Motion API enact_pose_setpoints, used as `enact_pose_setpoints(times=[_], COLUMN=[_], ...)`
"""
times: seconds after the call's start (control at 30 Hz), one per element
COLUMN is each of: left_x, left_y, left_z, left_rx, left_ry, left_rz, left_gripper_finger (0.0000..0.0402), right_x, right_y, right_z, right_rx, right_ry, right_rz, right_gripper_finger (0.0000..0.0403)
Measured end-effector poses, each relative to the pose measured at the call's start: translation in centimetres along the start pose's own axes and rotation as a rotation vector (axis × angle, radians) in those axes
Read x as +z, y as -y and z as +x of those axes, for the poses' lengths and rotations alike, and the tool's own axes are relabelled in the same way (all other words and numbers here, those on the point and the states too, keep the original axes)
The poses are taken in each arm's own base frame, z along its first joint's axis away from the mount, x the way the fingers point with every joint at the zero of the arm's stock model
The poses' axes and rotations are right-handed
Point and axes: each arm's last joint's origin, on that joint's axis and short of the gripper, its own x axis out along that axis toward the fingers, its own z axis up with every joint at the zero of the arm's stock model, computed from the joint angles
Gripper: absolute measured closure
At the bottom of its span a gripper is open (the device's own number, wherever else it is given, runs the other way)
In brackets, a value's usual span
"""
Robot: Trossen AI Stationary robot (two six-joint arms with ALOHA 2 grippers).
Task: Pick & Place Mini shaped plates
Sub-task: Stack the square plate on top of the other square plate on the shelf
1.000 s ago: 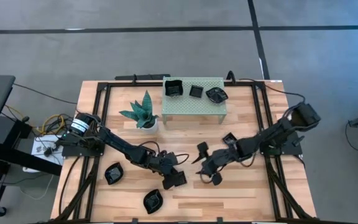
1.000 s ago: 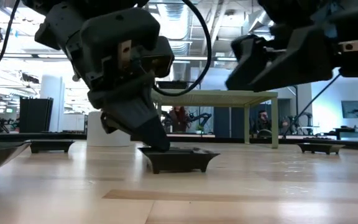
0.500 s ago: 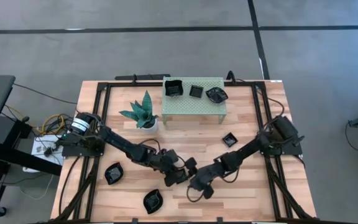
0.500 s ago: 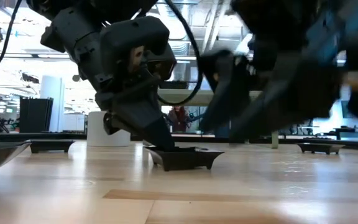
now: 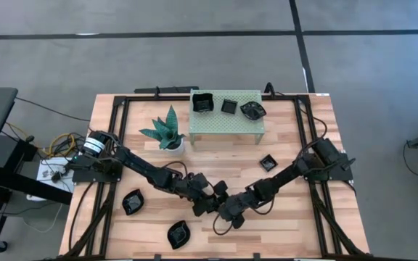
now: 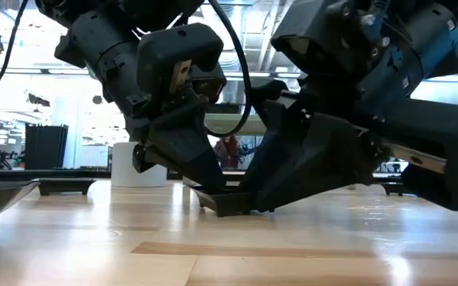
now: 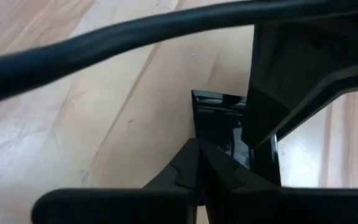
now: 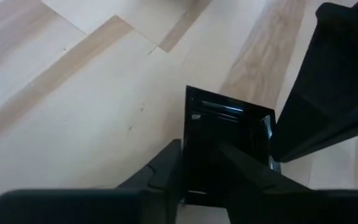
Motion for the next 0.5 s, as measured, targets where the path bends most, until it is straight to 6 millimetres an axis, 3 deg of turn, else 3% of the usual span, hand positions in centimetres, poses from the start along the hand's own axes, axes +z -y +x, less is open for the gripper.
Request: enact_pose_setpoints(times=[0.27,0.5], left_x=[0.05,0.32], left_y=[-0.06,-0.22], left_z=[0.00,0.01], left_rx=[0.020,0.052], left_ry=[0.018,0.058], left_rz=[0.000,-0.001], left_gripper_finger=[0.0377,0.0317], right_x=[-0.08,-0.18], right_y=[-0.05,0.06], right_z=[-0.01,-0.03], right_rx=[0.001,-0.016], right_ry=[-0.009,-0.024], right_rz=[-0.003,-0.001], right_gripper_finger=[0.0393,0.0392])
